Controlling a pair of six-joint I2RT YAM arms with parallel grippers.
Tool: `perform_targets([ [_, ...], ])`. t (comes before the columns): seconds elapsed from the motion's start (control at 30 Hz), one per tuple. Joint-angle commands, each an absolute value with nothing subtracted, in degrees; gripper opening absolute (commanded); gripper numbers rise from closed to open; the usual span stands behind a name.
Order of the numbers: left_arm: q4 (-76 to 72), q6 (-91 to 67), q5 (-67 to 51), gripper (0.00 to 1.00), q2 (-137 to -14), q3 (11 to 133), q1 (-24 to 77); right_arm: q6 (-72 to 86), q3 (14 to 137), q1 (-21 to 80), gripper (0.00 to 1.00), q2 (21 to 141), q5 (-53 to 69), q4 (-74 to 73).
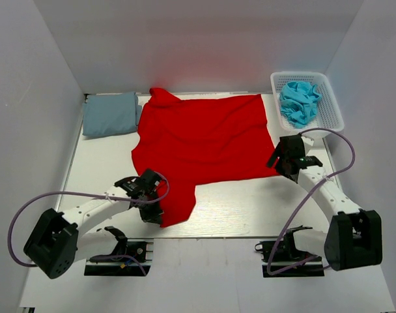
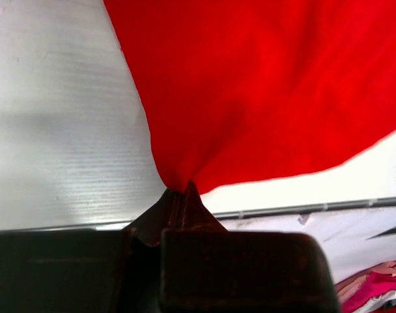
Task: Fold and stack the t-shirts
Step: Grap the side of the flattened tshirt closest away from the robot with both arms, then fold the flattened tshirt in 1/3 of the way
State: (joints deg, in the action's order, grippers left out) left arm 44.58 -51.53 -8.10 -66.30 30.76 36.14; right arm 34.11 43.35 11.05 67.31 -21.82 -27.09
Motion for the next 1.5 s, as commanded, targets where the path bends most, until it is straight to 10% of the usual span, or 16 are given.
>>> perform_targets([
  [0.0,47.0,-51.8,-7.9,0.0,-62.8,32.3,36.4,35.4,42.6,9.9,0.84,70.9,-22.1,-23.8],
  [0.43,51.1,-48.8,-14.9,0.0,-61.6,35.6,36.4,40.0,41.9,7.3,0.62,84.8,-16.7,-12.5],
  [0.67,54.1,-48.8,-19.1,0.0,-56.8,33.1,36.4,38.9,36.4,7.3,0.0,82.9,-12.2,-14.3],
  [1.13,50.6,-48.4,-25.2,0.0,-55.0,39.4,35.9,33.9,32.7,8.0,0.0,66.5,-6.9,-23.4],
  [1.47,49.0,-44.8,-1.6,0.0,-73.6,67.7,31.9,29.6,48.8,9.2,0.0,76.5,-9.0,-26.9],
])
